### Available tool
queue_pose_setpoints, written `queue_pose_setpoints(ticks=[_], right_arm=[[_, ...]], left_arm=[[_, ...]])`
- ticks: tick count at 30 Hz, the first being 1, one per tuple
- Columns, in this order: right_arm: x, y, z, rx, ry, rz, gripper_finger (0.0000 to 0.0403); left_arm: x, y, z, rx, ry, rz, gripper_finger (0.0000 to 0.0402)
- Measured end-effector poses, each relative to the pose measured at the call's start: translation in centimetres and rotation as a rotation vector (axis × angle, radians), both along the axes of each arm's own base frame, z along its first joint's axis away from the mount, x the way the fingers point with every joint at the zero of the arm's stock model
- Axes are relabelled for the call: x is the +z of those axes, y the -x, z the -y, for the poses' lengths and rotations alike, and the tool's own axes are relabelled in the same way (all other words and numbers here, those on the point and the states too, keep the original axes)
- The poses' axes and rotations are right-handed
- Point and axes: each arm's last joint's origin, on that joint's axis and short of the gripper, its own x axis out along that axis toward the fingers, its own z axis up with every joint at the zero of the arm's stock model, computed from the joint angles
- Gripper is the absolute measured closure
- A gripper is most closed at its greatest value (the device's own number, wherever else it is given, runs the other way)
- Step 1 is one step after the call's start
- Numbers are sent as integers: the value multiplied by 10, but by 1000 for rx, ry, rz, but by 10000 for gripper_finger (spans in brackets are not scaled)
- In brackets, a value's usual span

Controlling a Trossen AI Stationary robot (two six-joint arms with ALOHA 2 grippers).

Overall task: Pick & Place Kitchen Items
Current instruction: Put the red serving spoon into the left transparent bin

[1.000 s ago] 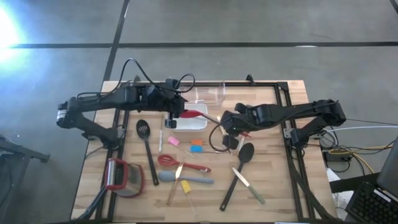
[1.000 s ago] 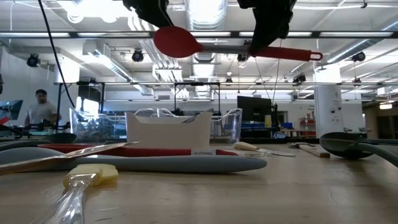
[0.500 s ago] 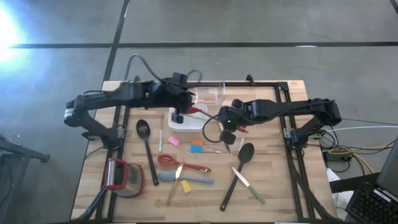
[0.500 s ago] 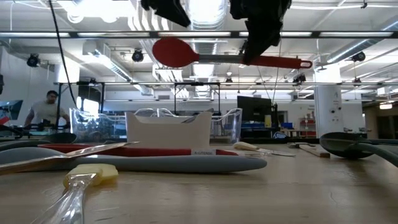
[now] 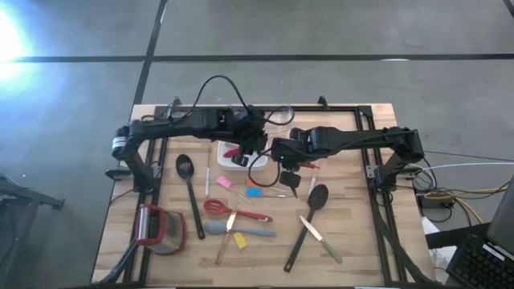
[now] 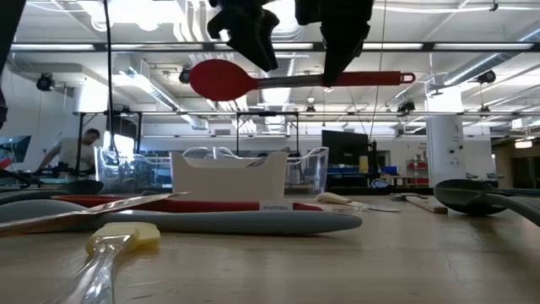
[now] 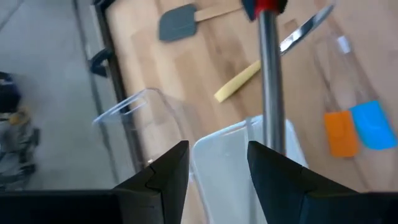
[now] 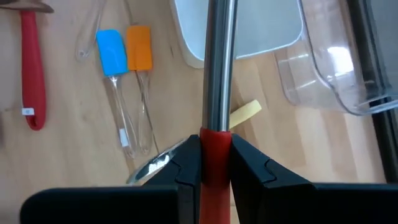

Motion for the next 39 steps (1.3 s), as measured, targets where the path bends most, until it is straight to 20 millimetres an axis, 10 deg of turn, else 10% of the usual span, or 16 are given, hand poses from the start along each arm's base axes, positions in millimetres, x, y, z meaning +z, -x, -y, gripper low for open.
queue_pose_setpoints(ticks=[19,27,39], right_arm=[[30,-14,6,17,108,59,358],[31,-16,3,30,120,66,358],[34,-13,-2,-3,86,87,345]], left_arm=[[-10,-5,2,21,62,-36,233],[-14,-6,1,35,2,-68,356],[-14,-4,0,34,3,-81,356]])
